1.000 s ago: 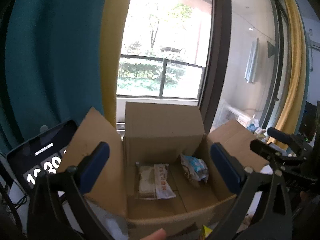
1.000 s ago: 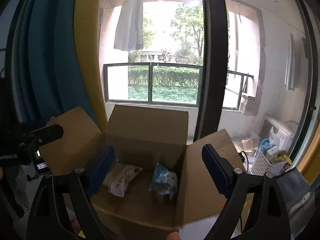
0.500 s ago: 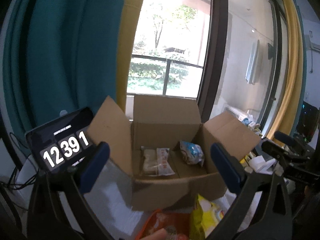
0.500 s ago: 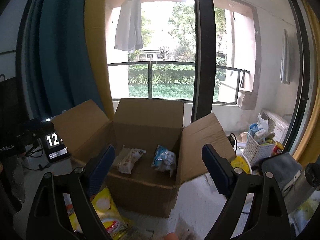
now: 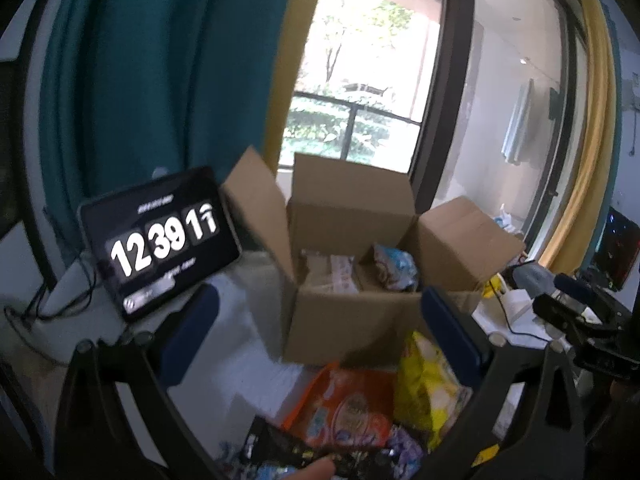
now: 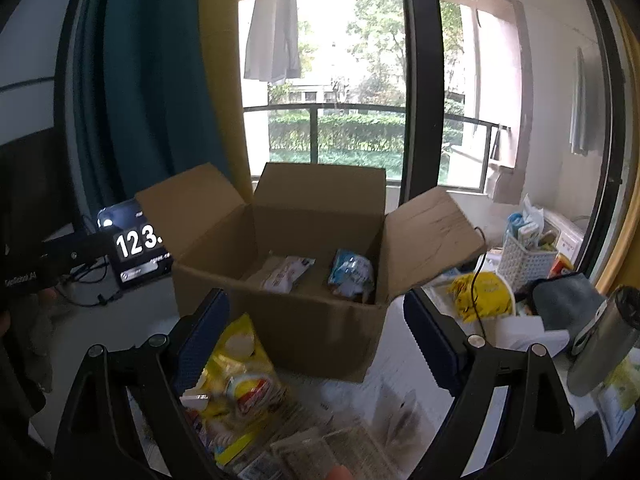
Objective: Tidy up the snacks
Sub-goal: 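Move both tools back to the snack pile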
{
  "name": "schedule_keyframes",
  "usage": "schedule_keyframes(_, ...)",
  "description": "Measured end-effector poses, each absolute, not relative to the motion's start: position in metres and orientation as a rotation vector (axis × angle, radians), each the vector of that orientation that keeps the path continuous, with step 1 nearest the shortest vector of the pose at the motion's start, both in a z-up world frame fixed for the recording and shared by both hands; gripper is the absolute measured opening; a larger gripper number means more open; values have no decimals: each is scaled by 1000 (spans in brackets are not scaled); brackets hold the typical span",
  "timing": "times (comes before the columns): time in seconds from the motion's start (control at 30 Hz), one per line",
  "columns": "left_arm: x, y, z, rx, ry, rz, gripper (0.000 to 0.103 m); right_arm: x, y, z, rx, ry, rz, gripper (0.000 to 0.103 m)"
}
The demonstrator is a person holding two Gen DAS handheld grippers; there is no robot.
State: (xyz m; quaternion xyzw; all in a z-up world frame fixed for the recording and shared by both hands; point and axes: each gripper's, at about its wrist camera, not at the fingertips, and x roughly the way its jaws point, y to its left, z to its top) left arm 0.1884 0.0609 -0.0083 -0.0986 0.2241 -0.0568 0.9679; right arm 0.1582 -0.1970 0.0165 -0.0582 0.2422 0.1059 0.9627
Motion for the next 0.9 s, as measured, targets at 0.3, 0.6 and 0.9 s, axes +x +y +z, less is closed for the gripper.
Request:
schedule_keyframes(0.3, 168, 81, -56, -260, 562, -53, 102, 145, -181, -7, -130, 547, 263, 91)
schedule_keyframes(0.6, 151, 82, -99, -368, 690, -63, 102, 139, -162, -36, -143, 612, 324, 91)
schedule_keyframes(0.9, 152, 44, -131, -387, 819, -168, 101, 138, -154, -54, -154, 645, 356, 91)
